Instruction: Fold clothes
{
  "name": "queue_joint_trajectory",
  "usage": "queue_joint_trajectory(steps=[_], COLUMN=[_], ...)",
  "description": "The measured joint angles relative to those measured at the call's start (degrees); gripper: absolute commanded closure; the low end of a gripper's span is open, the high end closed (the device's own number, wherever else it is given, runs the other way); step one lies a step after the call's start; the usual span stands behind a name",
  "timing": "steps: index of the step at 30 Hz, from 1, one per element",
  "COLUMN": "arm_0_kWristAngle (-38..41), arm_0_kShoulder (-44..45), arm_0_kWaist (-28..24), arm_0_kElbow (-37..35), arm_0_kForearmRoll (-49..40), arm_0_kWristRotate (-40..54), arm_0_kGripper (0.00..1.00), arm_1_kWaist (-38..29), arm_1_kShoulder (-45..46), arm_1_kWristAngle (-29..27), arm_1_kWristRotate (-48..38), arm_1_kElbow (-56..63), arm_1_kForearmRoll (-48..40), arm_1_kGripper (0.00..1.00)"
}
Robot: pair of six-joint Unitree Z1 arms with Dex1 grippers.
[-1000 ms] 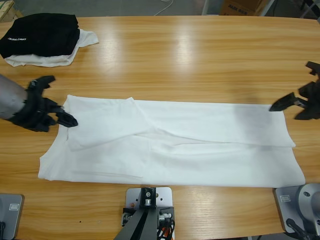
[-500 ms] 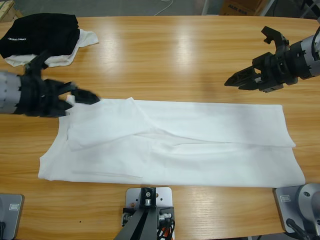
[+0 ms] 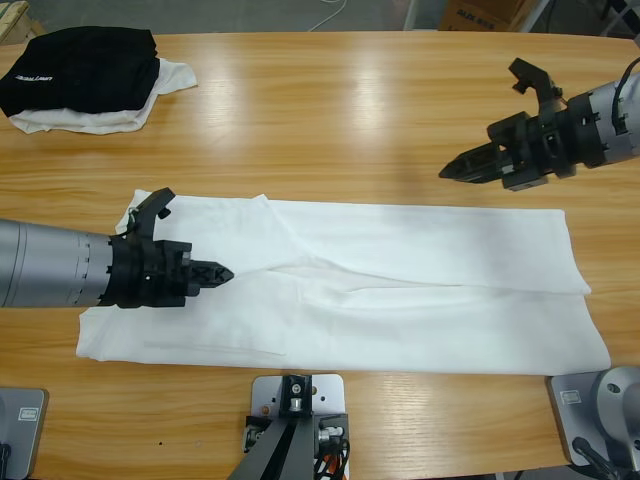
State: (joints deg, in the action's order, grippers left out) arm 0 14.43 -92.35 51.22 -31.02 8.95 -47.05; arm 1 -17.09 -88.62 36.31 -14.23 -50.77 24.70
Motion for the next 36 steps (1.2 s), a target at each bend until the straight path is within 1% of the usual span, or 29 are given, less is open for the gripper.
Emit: queue_joint_trajectory(steps=[5, 8, 11, 14, 18, 21, 25, 29, 36], arm_0_kWristAngle=[-1.4, -3.3, -4.3, -4.4, -4.3, -4.1, -4.2, -4.2, -5.0], arm_0_kShoulder=[1.6, 5.0, 8.2, 8.4, 3.4, -0.4, -1.9, -1.6, 1.9], arm_0_kWaist=[0.0, -0.1, -1.5, -2.8, -3.2, -3.2, -4.1, -4.9, -6.5], arm_0_kElbow=[3.6, 5.1, 5.9, 6.5, 9.8, 11.6, 14.3, 15.2, 18.4], arm_0_kForearmRoll=[0.6, 0.6, 1.8, 4.6, 11.5, 14.1, 14.7, 15.3, 14.7], arm_0_kWristRotate=[-0.5, -1.5, -1.8, -1.8, -1.9, -2.2, -3.1, -3.4, -4.5], arm_0_kGripper=[1.000, 1.000, 1.000, 1.000, 1.000, 1.000, 1.000, 1.000, 1.000], arm_1_kWaist=[-0.2, -0.2, -0.2, -0.2, -0.2, -0.2, -0.2, -0.2, -0.2], arm_1_kShoulder=[-0.9, -2.8, -3.5, -3.9, -3.9, -3.9, -3.9, -3.9, -4.0], arm_1_kWristAngle=[11.3, 13.7, 14.2, 14.3, 14.3, 14.3, 14.3, 14.4, 14.4], arm_1_kWristRotate=[0.0, 0.0, 0.0, 0.0, 0.0, 0.0, 0.0, 0.0, 0.0], arm_1_kElbow=[5.4, 7.5, 8.2, 8.6, 9.3, 10.1, 10.7, 11.7, 12.7], arm_1_kForearmRoll=[-11.3, -15.0, -16.2, -17.0, -18.1, -18.4, -19.0, -19.8, -20.6], arm_1_kGripper=[1.000, 1.000, 1.000, 1.000, 1.000, 1.000, 1.000, 1.000, 1.000])
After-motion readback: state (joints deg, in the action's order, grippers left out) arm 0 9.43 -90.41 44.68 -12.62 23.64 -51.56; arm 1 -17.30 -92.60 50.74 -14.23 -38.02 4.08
